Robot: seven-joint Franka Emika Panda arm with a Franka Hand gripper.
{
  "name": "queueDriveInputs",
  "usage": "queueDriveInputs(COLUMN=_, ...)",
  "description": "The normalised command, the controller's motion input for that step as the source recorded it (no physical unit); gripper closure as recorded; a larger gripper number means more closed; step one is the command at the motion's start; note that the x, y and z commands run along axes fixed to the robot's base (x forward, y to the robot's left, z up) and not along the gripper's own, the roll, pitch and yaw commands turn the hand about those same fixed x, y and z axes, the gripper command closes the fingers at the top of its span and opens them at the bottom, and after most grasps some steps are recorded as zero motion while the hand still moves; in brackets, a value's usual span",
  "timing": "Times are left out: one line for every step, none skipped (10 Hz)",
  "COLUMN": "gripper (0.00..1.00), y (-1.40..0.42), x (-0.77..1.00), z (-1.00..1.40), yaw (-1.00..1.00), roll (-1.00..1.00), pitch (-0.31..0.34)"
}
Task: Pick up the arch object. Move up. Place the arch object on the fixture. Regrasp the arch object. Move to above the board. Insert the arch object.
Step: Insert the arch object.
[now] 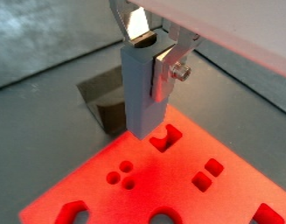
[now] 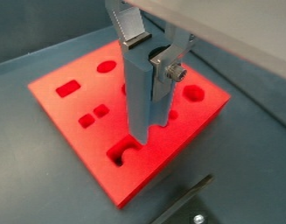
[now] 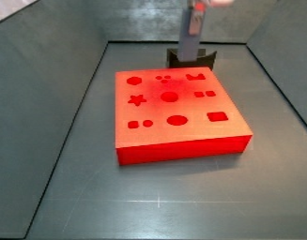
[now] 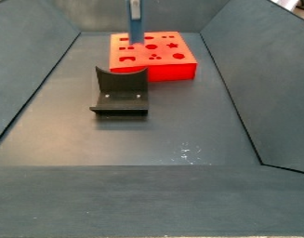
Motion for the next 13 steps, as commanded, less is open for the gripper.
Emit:
queueDriveInputs(gripper=1.0, y=-0.02, x=0.25, z=-0.18, yaw=-0.16, roll=-0.01, pitch=0.0)
queueDriveInputs(gripper=1.0, y=-0.1, x=0.5, z=-0.36, yaw=-0.56, roll=0.0, pitch=-0.043)
queueDriveInputs(gripper=1.0, y=-0.11, x=0.46, z=-0.33, yaw=-0.53, roll=0.0, pitch=-0.041)
queueDriveInputs(gripper=1.0, y=-0.03, x=0.19, z=-0.17, yaw=-0.25, roll=0.0, pitch=0.0)
queueDriveInputs(gripper=1.0, y=0.0, x=0.08, z=-0.16, yaw=-0.17, roll=0.0, pitch=0.0)
queueDriveInputs(gripper=1.0, y=0.0, x=0.04, z=-0.37, yaw=-0.09, roll=0.01, pitch=-0.007)
queueDriveInputs(gripper=1.0, y=-0.01, x=0.0, z=-0.34, yaw=-0.02, roll=0.0, pitch=-0.029)
queueDriveInputs(gripper=1.0, y=-0.01, x=0.0, z=-0.13, yaw=0.0, roll=-0.03, pitch=-0.023)
queueDriveInputs(gripper=1.0, y=0.0, x=0.0, z=-0.09, yaw=0.0, roll=-0.04, pitch=-0.023)
queueDriveInputs(gripper=1.0, y=0.0, x=0.04, z=-0.17, yaw=0.0, roll=-0.04, pitch=-0.03)
queueDriveInputs(gripper=1.0, y=-0.02, x=0.07, z=-0.22, yaw=0.0, roll=-0.01, pitch=-0.03)
queueDriveInputs(gripper=1.0, y=-0.06, x=0.07, z=-0.29, yaw=0.0, roll=0.0, pitch=-0.044)
queueDriveInputs(gripper=1.0, y=-0.03, x=0.11, z=-0.33, yaw=0.0, roll=-0.02, pitch=-0.051)
